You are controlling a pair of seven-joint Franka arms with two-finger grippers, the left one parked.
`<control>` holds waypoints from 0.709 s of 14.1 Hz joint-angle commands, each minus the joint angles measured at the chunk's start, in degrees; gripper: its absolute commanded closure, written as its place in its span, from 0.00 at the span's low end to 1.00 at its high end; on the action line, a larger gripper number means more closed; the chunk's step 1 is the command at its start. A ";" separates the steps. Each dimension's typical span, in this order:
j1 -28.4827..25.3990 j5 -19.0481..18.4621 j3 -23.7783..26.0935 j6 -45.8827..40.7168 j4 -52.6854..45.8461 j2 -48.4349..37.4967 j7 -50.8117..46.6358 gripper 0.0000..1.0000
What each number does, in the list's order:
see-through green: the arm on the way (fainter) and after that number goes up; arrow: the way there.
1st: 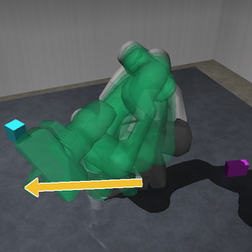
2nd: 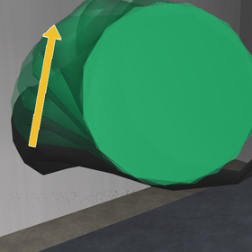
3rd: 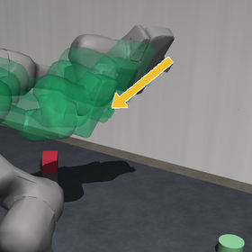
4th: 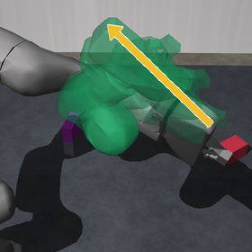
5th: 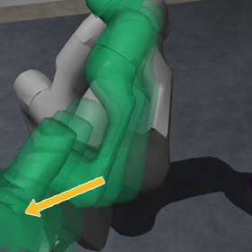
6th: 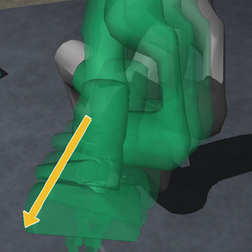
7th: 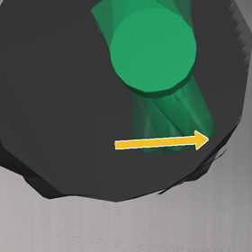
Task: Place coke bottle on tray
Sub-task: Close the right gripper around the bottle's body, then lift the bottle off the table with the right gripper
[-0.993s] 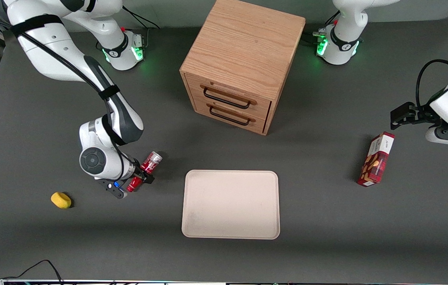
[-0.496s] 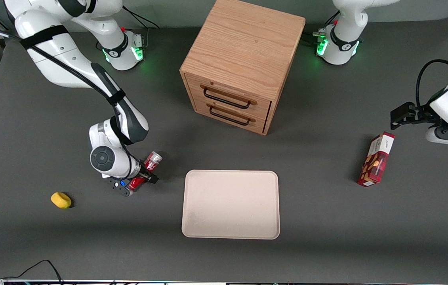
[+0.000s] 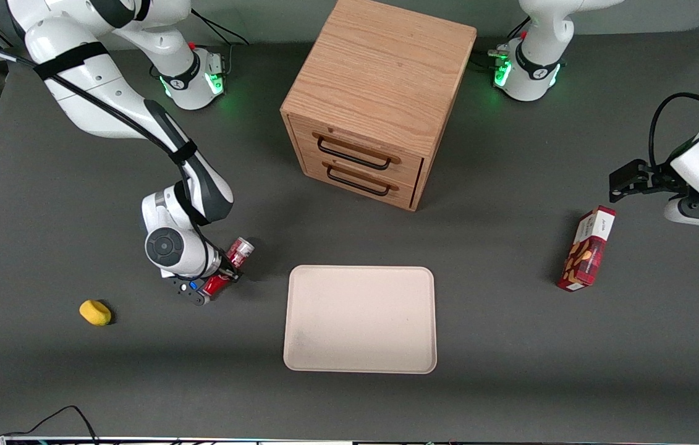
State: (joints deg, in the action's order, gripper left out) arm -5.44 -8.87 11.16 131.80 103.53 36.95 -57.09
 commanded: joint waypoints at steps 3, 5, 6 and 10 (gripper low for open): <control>0.78 -1.67 0.17 -6.09 -0.17 -6.35 4.85 1.00; 0.96 -1.32 -0.18 -10.57 -0.78 -10.91 10.39 1.00; 1.13 -1.06 -0.35 -13.73 -1.83 -13.03 13.46 1.00; 1.22 -0.10 -0.09 -27.97 -11.83 -18.22 23.93 1.00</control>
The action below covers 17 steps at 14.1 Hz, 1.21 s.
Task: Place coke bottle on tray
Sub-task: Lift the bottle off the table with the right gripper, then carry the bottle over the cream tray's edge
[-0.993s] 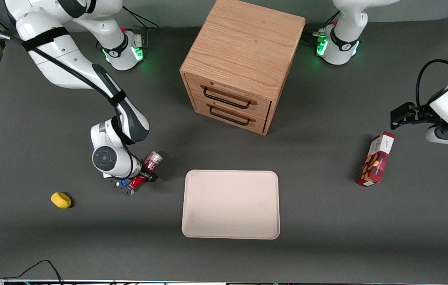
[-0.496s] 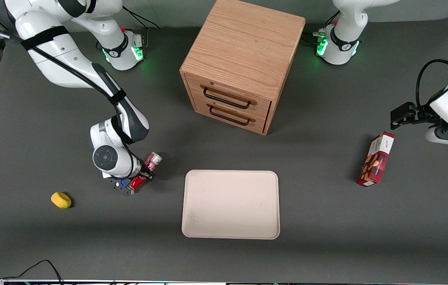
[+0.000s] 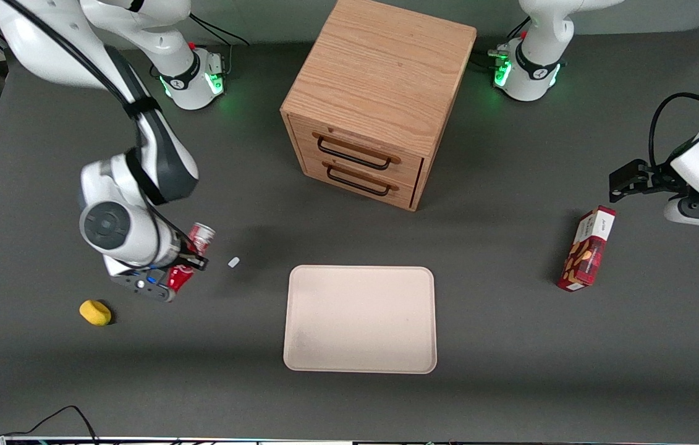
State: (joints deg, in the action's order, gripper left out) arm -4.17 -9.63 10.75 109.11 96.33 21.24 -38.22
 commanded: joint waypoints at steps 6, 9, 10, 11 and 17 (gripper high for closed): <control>-0.84 6.29 9.01 -10.59 -23.79 5.18 5.09 1.00; -2.16 6.20 12.45 -6.57 -30.14 14.85 5.00 1.00; -2.33 6.29 12.54 -2.80 -30.06 17.23 5.00 1.00; -2.77 6.02 12.89 0.72 -29.98 19.69 5.09 1.00; -5.59 1.38 12.72 17.18 -30.06 31.65 5.18 1.00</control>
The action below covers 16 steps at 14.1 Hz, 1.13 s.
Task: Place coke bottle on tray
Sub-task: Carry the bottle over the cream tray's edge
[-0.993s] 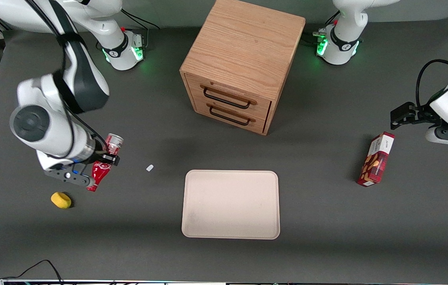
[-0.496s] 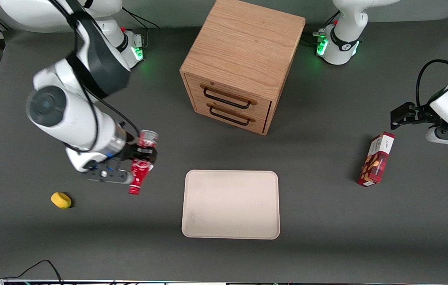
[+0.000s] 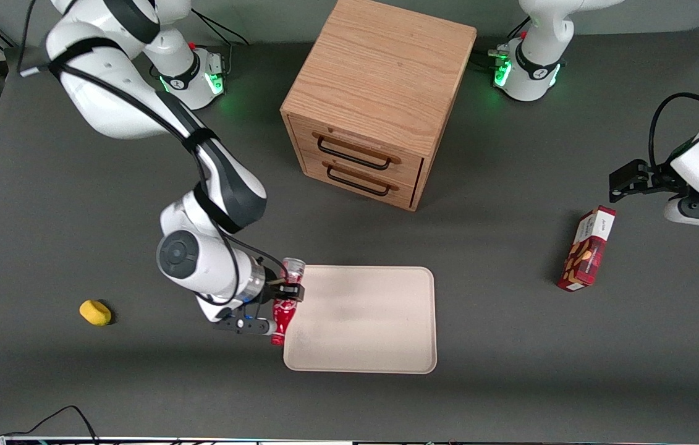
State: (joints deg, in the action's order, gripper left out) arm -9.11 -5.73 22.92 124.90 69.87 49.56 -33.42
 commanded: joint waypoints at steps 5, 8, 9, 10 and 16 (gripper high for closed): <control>-1.97 -6.83 -0.51 4.99 -3.43 7.83 -0.86 1.00; -2.05 -7.63 -0.60 5.96 -3.25 8.71 -0.86 1.00; -2.05 -8.68 -0.69 6.75 -3.16 9.24 -0.86 1.00; -2.05 -9.56 -0.77 7.28 -3.16 9.85 -0.95 1.00; -2.14 -13.76 -0.69 7.81 -3.07 9.94 -4.46 0.00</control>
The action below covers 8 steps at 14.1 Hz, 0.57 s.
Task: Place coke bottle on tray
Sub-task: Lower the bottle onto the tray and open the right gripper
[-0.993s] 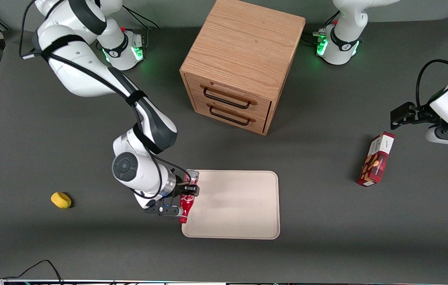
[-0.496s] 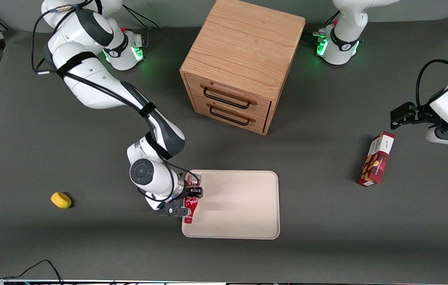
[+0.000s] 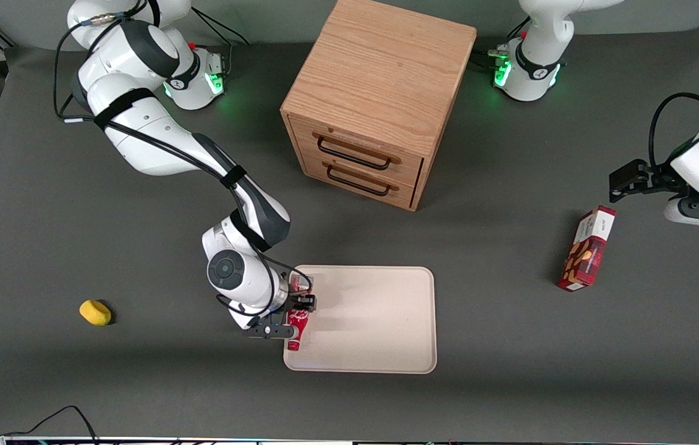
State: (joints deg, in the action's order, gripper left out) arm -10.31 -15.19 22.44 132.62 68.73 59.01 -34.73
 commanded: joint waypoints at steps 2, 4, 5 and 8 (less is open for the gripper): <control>-0.94 -6.77 -0.21 0.01 -1.76 0.67 -5.52 0.00; -0.94 -6.78 -0.21 0.10 -1.58 0.67 -5.52 0.00; -0.94 -6.78 -0.21 0.10 -1.58 0.67 -5.61 0.00; -0.94 -6.87 -0.21 0.01 -1.58 0.67 -5.61 0.00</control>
State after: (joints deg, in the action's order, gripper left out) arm -10.64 -20.27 22.44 132.65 68.36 59.01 -38.27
